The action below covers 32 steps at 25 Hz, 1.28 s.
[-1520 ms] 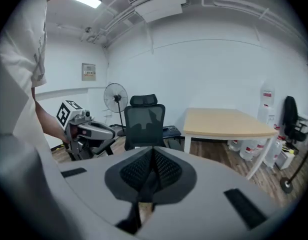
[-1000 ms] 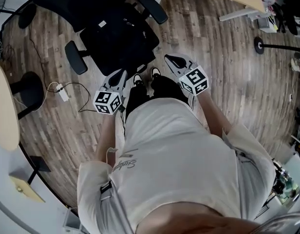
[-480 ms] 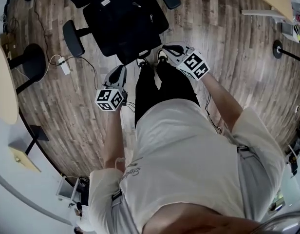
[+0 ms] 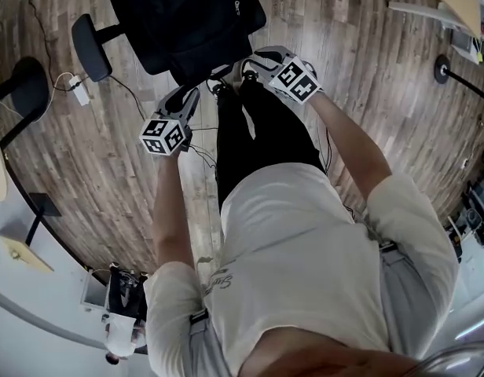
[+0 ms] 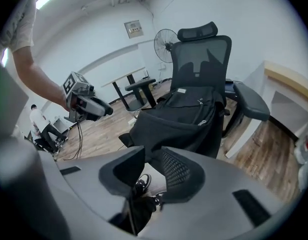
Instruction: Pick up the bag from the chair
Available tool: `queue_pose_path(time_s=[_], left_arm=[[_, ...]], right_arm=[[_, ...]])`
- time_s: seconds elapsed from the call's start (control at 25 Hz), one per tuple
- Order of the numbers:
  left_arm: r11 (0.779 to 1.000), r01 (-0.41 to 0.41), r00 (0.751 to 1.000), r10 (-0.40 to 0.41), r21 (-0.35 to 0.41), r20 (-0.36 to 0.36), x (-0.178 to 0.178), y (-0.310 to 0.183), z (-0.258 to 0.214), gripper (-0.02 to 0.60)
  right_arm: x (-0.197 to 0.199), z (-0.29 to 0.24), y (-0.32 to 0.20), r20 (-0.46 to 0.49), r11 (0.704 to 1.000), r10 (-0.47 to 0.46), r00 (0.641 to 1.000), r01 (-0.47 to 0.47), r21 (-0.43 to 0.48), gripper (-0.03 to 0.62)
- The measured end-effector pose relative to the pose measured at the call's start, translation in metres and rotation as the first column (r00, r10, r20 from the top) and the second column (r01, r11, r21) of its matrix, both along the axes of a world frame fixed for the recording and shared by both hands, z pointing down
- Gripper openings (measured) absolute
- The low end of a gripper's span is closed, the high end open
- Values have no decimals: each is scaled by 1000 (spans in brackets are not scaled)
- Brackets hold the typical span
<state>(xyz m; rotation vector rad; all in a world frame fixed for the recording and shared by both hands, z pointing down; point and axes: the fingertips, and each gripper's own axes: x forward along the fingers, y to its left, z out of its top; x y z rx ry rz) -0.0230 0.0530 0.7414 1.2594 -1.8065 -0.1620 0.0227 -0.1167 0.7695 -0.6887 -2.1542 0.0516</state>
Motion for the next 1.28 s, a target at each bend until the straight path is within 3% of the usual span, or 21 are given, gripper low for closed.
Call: queue_pose_path(time_s=[0.2,0.44,0.6,0.88,1.28], left_arm=[[995,-26,998,20,-99,-54,4,10,58,153],[971,-52,996,34,-232,-80,-1,35,111,178],[972,-70,994,50,-226,-97,-6,33,125,181],[957,-179,974,140,-230,-178,7,20,155,186],[966,-132,968,77,-224,-239,11,3,168,186]], right_arm=[[6,51,-8,-112,999,31,993,-32,-11,106],[14,102,-13,-218,999,36,975,-43,-28,141],[13,120,-8,-231,998,-15,973,-2,-70,140],[3,140,5,-233,987,-118,965,88,-136,141],[5,146,41,-246,933,-346,905,305,-189,150]])
